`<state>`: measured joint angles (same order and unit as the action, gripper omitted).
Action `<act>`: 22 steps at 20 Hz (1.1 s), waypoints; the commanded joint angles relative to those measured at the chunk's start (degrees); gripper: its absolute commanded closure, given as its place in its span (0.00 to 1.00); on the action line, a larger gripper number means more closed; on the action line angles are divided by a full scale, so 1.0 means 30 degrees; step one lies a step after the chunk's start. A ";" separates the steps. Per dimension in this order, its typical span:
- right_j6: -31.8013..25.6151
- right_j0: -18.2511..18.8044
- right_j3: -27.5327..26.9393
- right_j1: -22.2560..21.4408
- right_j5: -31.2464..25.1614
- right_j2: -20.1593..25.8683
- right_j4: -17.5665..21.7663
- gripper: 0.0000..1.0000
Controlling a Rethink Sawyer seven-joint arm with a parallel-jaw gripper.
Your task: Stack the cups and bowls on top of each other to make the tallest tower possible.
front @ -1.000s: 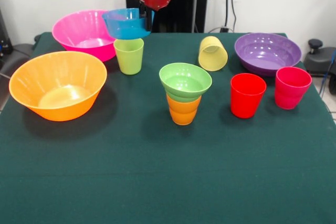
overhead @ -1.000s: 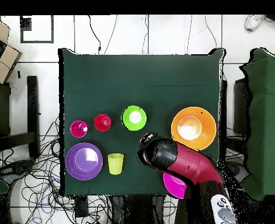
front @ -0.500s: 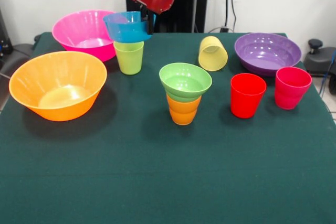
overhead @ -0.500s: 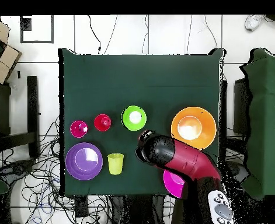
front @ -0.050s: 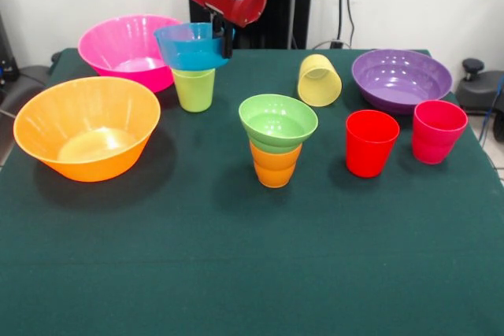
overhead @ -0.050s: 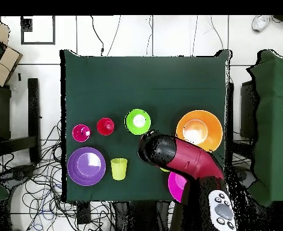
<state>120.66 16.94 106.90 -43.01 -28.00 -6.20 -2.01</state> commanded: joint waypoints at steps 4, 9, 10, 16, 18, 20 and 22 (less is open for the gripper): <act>0.1962 -0.0798 -0.1989 0.1466 -0.2594 0.0502 -0.0132 1.00; 0.2040 -0.0960 -0.2286 0.1596 -0.2828 0.0384 -0.0232 1.00; 0.2065 -0.1000 -0.2310 0.1606 -0.2870 0.0358 -0.0252 1.00; 0.2184 -0.1122 -0.2652 0.1704 -0.3190 0.0245 -0.0385 1.00; 0.2247 -0.1180 -0.2764 0.1739 -0.3285 0.0229 -0.0427 1.00; 0.2331 -0.1260 -0.2753 0.1743 -0.3295 0.0219 -0.0452 1.00; 0.2437 -0.1371 -0.2756 0.1758 -0.3331 0.0185 -0.0470 1.00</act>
<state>120.66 14.19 102.23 -39.38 -33.05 -7.73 -2.08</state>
